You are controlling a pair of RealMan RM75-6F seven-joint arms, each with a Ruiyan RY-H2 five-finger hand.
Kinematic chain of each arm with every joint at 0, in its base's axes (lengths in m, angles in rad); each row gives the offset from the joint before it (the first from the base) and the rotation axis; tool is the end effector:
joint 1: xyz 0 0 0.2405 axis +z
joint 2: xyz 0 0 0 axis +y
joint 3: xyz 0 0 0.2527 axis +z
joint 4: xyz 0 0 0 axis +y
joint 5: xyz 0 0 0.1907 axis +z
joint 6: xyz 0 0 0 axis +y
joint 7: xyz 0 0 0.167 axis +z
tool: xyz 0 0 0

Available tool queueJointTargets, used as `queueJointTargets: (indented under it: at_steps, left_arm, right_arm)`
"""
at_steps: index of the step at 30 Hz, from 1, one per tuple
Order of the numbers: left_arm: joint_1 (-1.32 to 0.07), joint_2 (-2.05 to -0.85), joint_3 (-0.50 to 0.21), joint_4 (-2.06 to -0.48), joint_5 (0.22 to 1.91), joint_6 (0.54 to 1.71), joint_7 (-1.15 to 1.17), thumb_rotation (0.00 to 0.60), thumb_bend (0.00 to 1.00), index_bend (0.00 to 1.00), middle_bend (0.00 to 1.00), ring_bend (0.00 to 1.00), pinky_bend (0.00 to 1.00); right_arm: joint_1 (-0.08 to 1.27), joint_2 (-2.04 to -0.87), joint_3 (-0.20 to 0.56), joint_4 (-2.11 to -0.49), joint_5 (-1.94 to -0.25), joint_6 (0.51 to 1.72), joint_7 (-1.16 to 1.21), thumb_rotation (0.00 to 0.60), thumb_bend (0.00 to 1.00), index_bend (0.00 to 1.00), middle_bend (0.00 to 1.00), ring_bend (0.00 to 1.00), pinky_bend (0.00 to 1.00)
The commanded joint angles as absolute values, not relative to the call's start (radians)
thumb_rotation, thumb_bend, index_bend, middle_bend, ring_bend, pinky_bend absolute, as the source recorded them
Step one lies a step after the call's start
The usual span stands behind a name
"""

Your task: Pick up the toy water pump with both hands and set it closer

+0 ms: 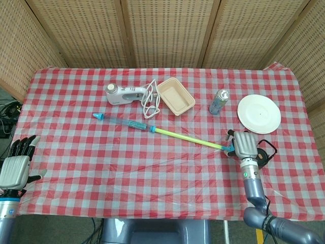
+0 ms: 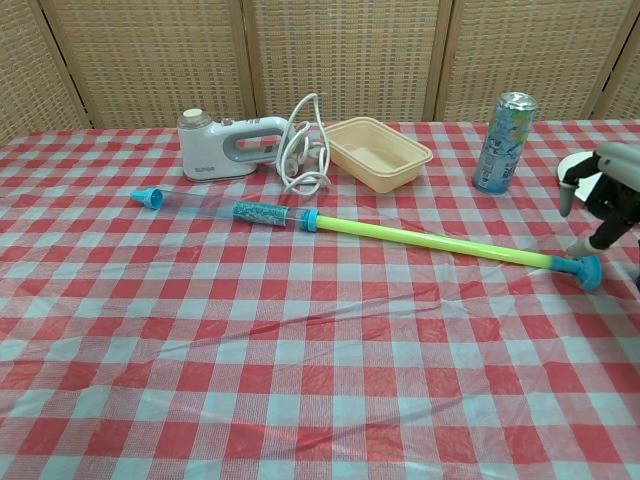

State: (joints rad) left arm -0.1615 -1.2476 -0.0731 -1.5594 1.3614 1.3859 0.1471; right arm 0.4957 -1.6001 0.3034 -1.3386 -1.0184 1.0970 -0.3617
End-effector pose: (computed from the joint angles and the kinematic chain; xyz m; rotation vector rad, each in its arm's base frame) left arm -0.3079 0.2288 0.1345 -1.3864 -0.9316 -0.7977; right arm -0.2462 -0.3525 0.0362 1.3934 -1.0611 0.8218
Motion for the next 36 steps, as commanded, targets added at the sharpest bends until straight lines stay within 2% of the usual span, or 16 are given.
queueJointTargets:
  at_steps: [1, 16, 36]
  left_arm:
    - [-0.162, -1.246, -0.075, -1.559, 1.358, 1.384, 0.145, 0.600, 0.19, 0.00, 0.00, 0.00, 0.00]
    - [-0.163, -1.239, -0.078, -1.559, 1.352, 1.375, 0.126, 0.600, 0.19, 0.00, 0.00, 0.00, 0.00]
    - [-0.166, -1.236, -0.080, -1.559, 1.343, 1.360, 0.112, 0.600, 0.19, 0.00, 0.00, 0.00, 0.00]
  right_arm:
    - [0.507, -1.619, 0.301, -1.327, -0.997, 1.085, -0.377, 0.600, 0.21, 0.56, 0.98, 0.94, 0.42]
    - [0.546, -1.699, 0.289, -1.225, -0.943, 1.047, -0.377, 0.600, 0.36, 0.56, 1.00, 0.94, 0.42]
    - [0.571, -1.712, 0.287, -1.192, -0.894, 1.008, -0.393, 0.600, 0.49, 0.57, 1.00, 0.95, 0.43]
